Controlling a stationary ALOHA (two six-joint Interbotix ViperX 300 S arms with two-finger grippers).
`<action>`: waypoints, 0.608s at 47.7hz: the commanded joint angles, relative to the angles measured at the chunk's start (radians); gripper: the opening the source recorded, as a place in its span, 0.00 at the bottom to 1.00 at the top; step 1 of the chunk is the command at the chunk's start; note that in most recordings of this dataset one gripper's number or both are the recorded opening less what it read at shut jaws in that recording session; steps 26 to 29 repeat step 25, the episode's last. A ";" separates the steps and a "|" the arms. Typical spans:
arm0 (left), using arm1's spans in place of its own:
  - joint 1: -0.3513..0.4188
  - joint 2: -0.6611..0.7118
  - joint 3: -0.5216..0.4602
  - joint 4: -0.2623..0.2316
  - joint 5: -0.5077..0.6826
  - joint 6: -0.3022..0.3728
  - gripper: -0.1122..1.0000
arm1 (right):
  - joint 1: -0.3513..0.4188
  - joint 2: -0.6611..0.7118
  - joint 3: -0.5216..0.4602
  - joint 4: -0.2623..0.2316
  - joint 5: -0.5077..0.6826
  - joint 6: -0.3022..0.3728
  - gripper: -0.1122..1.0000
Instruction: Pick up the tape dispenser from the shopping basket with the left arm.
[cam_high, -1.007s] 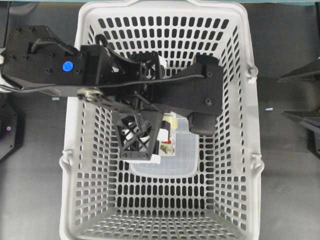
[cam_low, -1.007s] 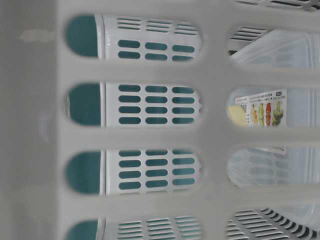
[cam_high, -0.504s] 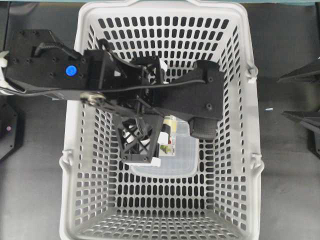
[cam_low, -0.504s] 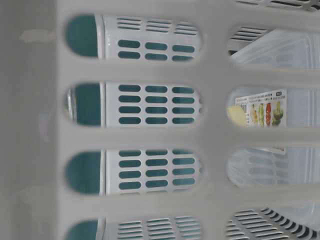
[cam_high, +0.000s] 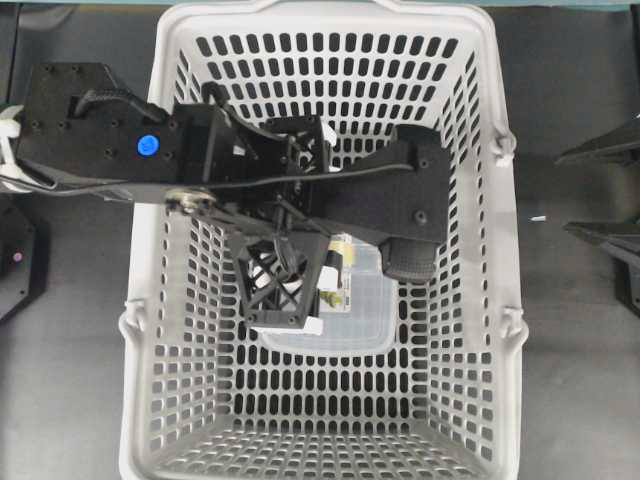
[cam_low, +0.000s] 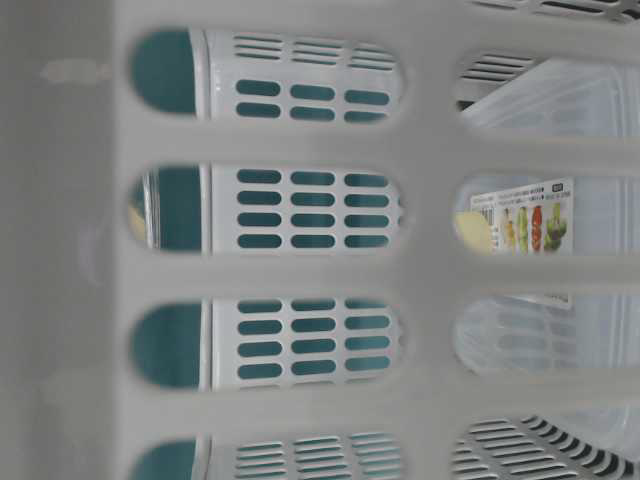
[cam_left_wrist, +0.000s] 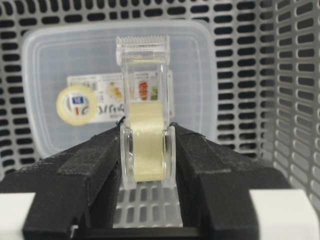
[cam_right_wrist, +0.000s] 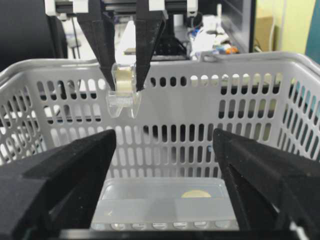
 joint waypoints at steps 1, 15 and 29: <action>-0.003 -0.012 -0.011 0.003 -0.003 -0.002 0.36 | 0.003 0.006 -0.006 0.003 -0.006 0.000 0.77; -0.009 -0.011 -0.011 0.003 -0.003 -0.003 0.36 | 0.003 0.006 -0.008 0.003 -0.006 0.000 0.77; -0.011 -0.008 -0.009 0.003 -0.003 -0.003 0.36 | 0.003 0.005 -0.003 0.003 -0.006 0.000 0.77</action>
